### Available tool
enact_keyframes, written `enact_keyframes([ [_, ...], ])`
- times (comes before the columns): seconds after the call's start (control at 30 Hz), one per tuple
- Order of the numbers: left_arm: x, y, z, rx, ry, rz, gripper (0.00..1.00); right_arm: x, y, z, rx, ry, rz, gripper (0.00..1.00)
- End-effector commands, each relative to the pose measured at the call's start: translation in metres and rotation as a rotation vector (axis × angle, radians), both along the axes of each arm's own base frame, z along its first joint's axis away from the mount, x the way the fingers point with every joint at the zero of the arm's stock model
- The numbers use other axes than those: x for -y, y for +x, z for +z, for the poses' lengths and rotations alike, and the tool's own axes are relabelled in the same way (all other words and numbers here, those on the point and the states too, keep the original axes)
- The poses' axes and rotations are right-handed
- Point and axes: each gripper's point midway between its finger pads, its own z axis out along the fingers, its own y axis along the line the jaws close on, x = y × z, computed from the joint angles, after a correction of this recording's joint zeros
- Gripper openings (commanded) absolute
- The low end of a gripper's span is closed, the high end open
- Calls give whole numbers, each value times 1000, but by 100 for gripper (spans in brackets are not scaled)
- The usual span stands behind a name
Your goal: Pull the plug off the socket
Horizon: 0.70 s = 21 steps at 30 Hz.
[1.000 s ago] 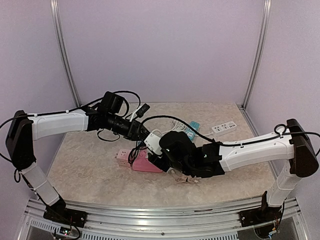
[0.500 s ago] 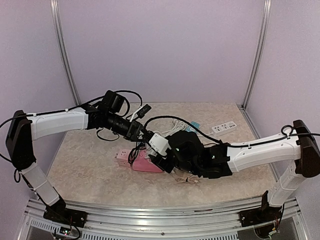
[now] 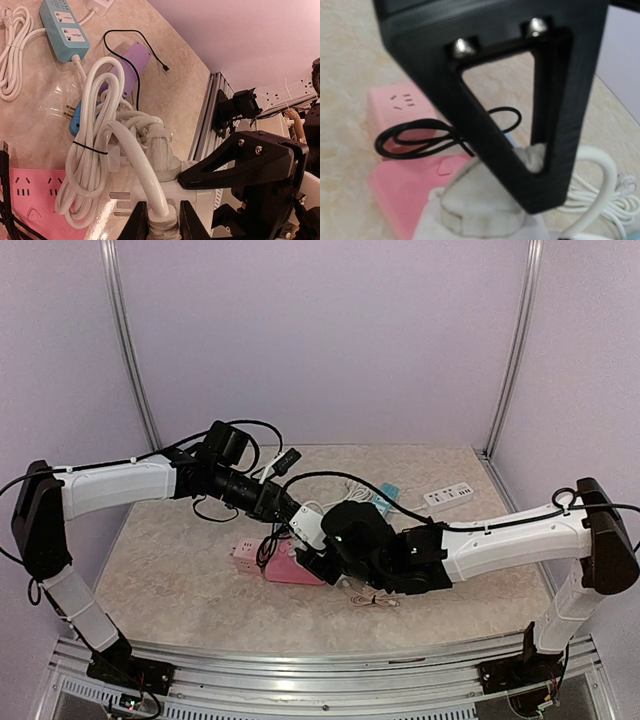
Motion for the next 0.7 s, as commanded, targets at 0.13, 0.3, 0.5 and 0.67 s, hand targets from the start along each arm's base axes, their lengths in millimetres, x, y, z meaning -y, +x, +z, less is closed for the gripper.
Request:
enact_keyframes([
  [0.13,1,-1,17,57,-15,20,0,0,29,18,41,34,-182,0],
  [0.3,2,-2,16,45,-15,10,0,3,29,24,45,54,-177,0],
  [0.5,2,-2,15,43,-8,0,0,0,16,28,36,102,-85,0],
  [0.67,0,0,13,27,-7,-1,0,-4,-3,45,31,192,42,0],
])
